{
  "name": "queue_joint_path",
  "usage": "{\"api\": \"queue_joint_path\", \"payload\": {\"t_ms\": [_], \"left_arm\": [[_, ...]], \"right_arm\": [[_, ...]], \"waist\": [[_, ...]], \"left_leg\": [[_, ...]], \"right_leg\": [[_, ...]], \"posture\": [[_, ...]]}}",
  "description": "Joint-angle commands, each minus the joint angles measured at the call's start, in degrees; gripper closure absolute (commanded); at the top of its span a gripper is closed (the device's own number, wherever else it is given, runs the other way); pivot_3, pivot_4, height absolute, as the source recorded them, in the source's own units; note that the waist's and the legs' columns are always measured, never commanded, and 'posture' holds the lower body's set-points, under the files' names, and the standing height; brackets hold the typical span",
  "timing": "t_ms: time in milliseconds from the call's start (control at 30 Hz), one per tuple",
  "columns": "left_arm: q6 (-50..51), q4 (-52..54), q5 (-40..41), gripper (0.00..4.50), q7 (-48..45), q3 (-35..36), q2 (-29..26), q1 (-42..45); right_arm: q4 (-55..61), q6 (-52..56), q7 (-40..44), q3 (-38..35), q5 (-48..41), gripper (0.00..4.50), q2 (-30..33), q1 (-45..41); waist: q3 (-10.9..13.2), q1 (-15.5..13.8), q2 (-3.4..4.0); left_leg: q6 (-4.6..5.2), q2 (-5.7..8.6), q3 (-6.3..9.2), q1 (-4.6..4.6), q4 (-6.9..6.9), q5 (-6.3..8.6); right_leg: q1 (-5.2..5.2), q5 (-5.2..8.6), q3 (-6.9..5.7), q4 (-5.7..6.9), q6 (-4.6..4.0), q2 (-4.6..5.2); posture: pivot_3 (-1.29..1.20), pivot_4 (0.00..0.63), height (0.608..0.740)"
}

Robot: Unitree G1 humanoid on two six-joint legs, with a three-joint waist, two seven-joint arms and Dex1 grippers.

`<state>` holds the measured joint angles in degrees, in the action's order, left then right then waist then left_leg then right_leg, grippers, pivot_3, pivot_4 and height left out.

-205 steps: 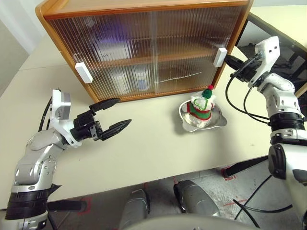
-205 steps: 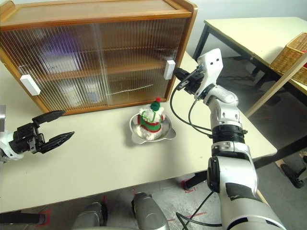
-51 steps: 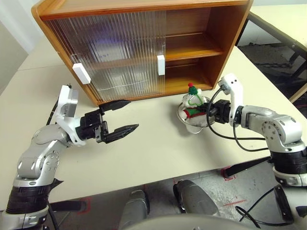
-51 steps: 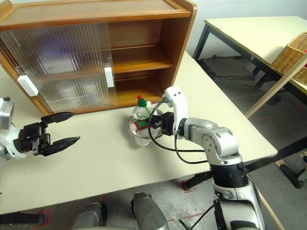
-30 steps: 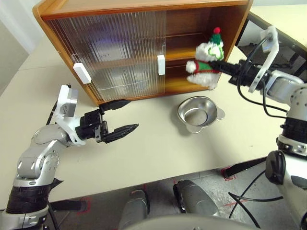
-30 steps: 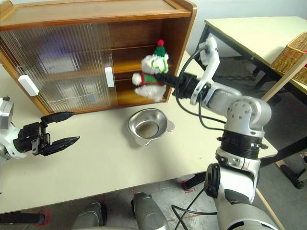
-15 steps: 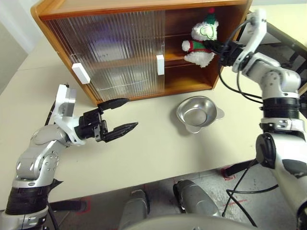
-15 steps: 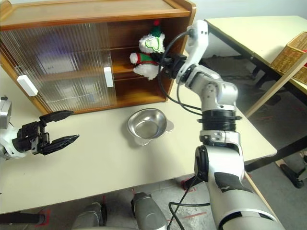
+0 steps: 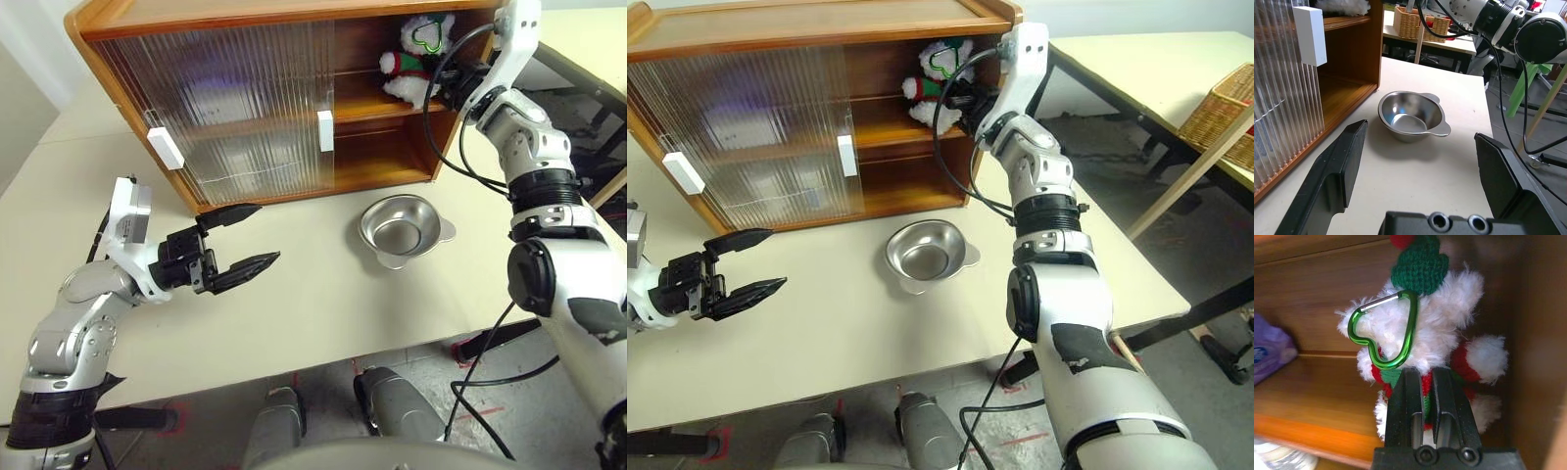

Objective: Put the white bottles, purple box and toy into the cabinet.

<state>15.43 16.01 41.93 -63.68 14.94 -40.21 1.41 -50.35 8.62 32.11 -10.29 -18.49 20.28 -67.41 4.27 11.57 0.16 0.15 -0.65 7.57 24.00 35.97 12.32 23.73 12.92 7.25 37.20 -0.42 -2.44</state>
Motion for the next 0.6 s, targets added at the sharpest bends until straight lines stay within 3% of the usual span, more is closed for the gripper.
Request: {"api": "queue_joint_path", "payload": {"t_ms": [33, 233, 467, 600], "left_arm": [[0.43, 0.79, 0.02, 0.00, -0.20, 0.24, -0.47, -0.05], [0.66, 1.03, 0.10, 0.00, -0.10, 0.26, -0.51, -0.23], [0.96, 1.16, 0.19, 0.00, -0.04, 0.43, -0.54, -0.51], [0.93, 0.99, 0.17, 0.00, -0.08, 0.29, -0.48, -0.41]], "right_arm": [[-2.82, -3.24, 1.55, 2.21, 3.20, 4.50, -1.48, -0.13], [-5.75, -5.37, 1.07, 1.52, 4.75, 4.50, -2.66, -1.27], [-7.56, -7.12, 1.16, 0.55, 5.50, 2.26, -2.32, -3.03], [-7.82, -7.80, 1.39, 0.05, 5.68, 2.15, -2.05, -3.82]], "waist": [[0.00, 0.18, 0.00], [0.00, 0.61, 0.01], [0.02, 0.56, 0.03], [0.02, 0.83, 0.03]], "left_leg": [[0.00, -0.02, 0.00, 0.00, -0.02, 0.00], [0.00, -0.05, -0.01, -0.01, -0.02, 0.00], [0.00, -0.05, 0.00, -0.02, -0.04, 0.00], [0.00, -0.15, -0.01, 0.01, -0.10, 0.00]], "right_leg": [[0.01, 0.00, -0.01, 0.00, 0.00, 0.00], [0.02, -0.05, 0.04, 0.00, 0.04, -0.01], [0.03, -0.14, 0.05, 0.00, -0.02, -0.01], [0.11, -0.07, 0.04, 0.00, -0.13, -0.10]], "posture": [[-0.21, 0.101, 0.740], [-0.21, 0.103, 0.740], [-0.21, 0.105, 0.740], [-0.21, 0.103, 0.740]]}}
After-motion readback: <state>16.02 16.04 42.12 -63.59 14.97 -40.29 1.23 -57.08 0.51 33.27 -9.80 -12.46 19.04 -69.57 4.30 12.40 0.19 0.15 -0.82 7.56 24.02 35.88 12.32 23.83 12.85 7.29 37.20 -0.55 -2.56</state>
